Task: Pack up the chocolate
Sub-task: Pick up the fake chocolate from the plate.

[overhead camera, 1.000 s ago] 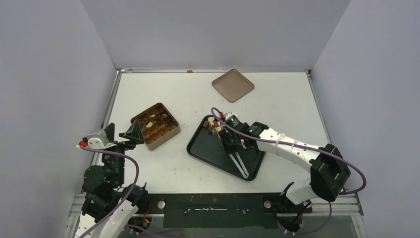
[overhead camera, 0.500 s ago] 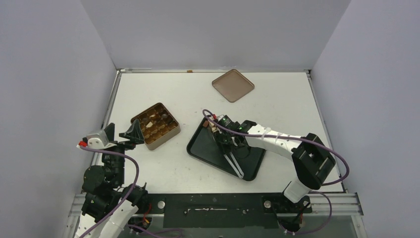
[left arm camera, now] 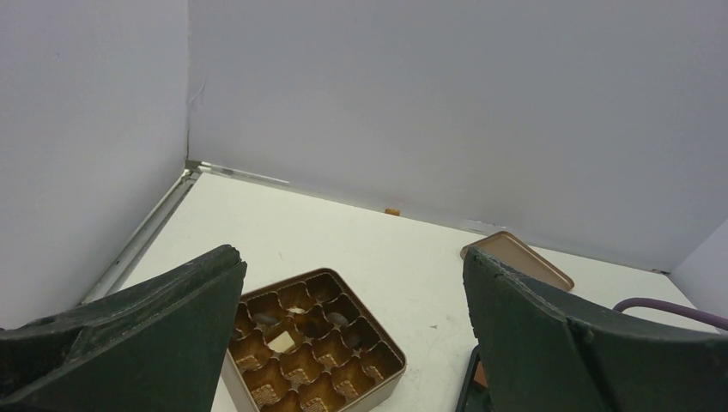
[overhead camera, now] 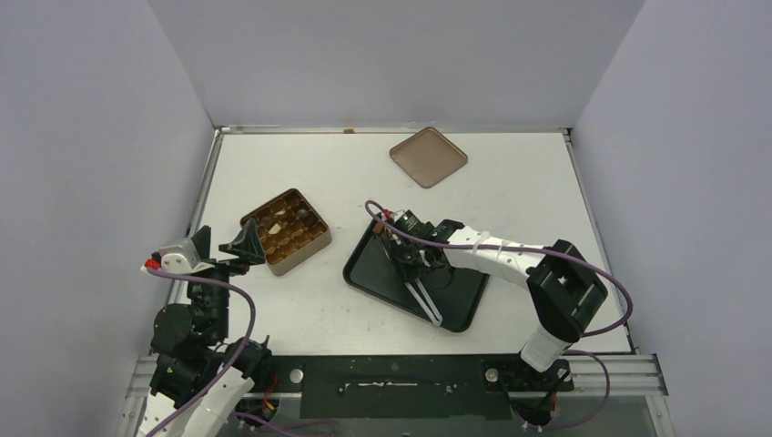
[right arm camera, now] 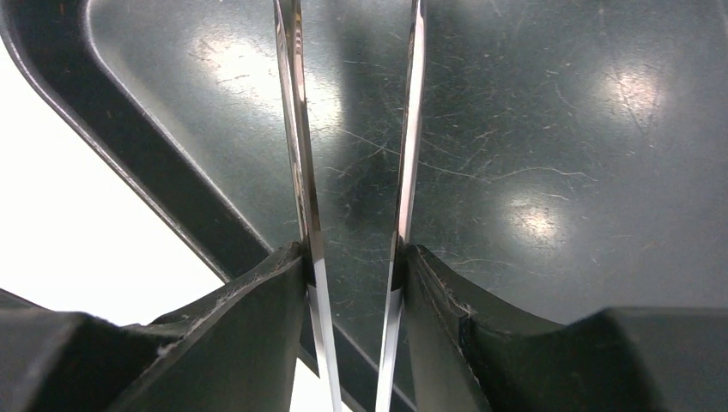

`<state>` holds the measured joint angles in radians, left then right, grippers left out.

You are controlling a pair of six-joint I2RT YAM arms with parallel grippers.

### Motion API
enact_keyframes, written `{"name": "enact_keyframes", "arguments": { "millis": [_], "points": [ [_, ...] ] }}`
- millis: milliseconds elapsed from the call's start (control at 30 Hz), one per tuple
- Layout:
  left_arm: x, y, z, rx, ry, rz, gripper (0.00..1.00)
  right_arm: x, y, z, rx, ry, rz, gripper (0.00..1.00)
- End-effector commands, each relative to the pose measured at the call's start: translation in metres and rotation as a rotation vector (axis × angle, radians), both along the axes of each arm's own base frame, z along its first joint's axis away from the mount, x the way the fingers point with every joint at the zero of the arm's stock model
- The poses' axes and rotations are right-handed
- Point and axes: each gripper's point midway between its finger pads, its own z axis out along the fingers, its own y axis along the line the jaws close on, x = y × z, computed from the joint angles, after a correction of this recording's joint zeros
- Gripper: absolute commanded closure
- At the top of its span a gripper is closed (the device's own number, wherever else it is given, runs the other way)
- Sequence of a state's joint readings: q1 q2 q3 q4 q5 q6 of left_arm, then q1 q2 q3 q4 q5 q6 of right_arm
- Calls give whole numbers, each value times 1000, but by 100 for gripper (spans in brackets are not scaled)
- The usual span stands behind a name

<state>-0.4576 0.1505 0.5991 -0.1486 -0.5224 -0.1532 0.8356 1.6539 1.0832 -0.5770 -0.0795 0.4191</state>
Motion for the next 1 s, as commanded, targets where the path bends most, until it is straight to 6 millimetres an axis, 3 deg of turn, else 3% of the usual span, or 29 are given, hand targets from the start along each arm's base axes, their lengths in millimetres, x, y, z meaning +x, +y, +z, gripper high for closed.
{"name": "enact_keyframes", "arguments": {
  "millis": [0,333,567,967],
  "points": [
    [-3,-1,8,-17,-31,-12,3,5,25,17,57,-44,39,58],
    [-3,-1,9,-17,-31,-11,3,16,13,16,-13,-75,-13,58],
    [-4,1,9,-20,-34,-9,3,16,17,14,-26,-55,-4,58],
    [-5,1,10,-21,-38,-9,3,-10,28,2,-52,1,48,58]
  ]
}}
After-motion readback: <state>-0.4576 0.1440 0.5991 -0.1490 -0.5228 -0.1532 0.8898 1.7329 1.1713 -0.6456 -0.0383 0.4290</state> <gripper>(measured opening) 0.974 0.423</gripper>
